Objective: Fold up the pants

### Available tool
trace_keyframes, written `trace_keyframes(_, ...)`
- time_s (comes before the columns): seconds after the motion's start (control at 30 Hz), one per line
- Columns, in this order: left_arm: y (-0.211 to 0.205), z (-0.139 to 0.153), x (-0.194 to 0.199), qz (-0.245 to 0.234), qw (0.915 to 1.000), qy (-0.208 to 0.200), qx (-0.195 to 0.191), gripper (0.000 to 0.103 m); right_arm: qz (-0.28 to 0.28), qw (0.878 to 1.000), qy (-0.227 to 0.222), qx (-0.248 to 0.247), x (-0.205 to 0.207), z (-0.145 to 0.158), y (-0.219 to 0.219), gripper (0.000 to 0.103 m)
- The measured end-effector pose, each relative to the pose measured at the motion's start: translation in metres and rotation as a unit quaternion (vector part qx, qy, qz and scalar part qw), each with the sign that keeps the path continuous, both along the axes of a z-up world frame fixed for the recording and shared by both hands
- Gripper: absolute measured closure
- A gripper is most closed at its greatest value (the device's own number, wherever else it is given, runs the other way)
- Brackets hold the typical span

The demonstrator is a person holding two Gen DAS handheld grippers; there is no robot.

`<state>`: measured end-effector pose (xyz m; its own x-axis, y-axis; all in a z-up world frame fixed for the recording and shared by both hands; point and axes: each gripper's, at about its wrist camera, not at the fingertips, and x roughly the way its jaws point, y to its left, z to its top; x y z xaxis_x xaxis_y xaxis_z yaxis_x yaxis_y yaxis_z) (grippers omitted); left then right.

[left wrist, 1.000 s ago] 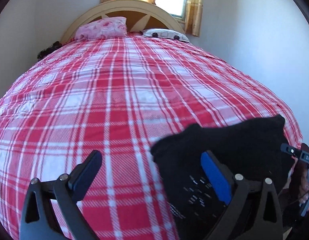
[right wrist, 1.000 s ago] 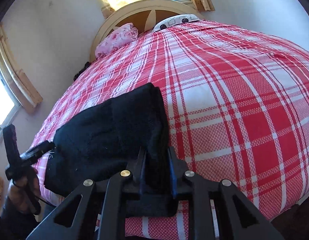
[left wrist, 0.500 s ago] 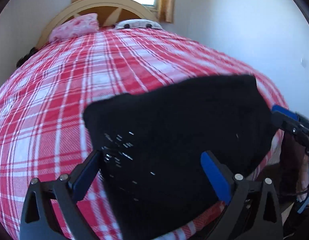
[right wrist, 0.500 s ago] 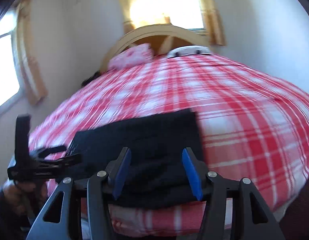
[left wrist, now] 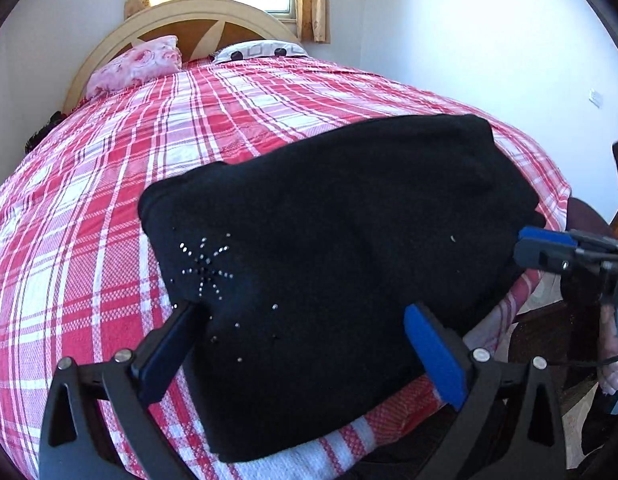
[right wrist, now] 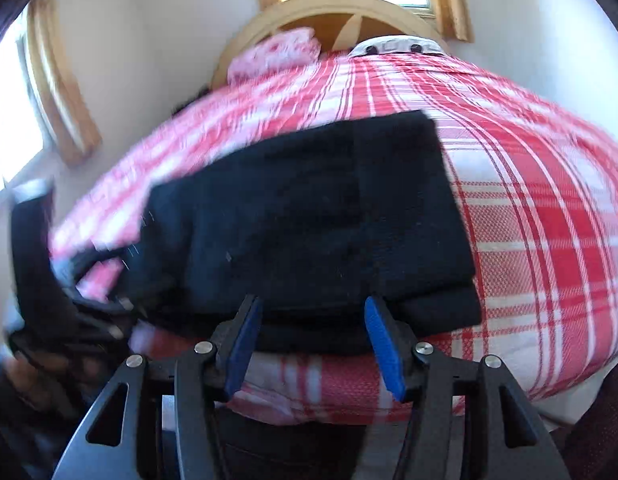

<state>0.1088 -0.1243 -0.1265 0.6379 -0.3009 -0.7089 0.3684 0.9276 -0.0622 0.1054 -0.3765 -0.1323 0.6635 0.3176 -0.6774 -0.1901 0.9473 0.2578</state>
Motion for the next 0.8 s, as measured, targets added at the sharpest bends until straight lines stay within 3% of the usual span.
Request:
trace_keyframes(0.03,0.001,0.0,-0.001,-0.001,1.0,0.001,-0.004,0.0,-0.007,1.0,0.005,0.018,-0.001,0.001,-0.004,0.049)
trace_keyframes(0.1,0.001,-0.001,-0.001,0.001,1.0,0.0,-0.005,0.0,-0.026,0.999,0.012,0.035,-0.001,-0.002,-0.012,0.064)
trace_keyframes(0.13,0.0,-0.001,-0.001,0.002,1.0,0.0,-0.006,0.0,-0.038,0.998,0.021,0.044,0.001,-0.005,-0.018,0.066)
trace_keyframes(0.23,-0.001,-0.001,0.0,0.001,1.0,0.0,-0.007,0.0,-0.049,0.993,0.038,0.096,0.006,-0.01,-0.025,0.068)
trace_keyframes(0.33,0.0,-0.001,0.0,0.002,0.9999,0.0,-0.01,0.0,-0.055,0.992,0.047,0.107,0.011,-0.014,-0.022,0.069)
trace_keyframes(0.4,0.003,0.0,0.001,0.004,0.9999,0.001,-0.015,0.0,-0.066,0.991,0.04,0.109,0.012,-0.014,-0.022,0.098)
trace_keyframes(0.7,0.013,0.0,0.001,0.009,0.999,0.006,-0.044,0.0,-0.067,0.994,0.018,0.086,-0.014,-0.002,-0.032,0.1)
trace_keyframes(0.8,0.01,-0.002,0.001,0.008,0.9993,0.005,-0.038,0.0,-0.07,0.994,0.032,0.082,-0.012,-0.012,-0.034,0.1)
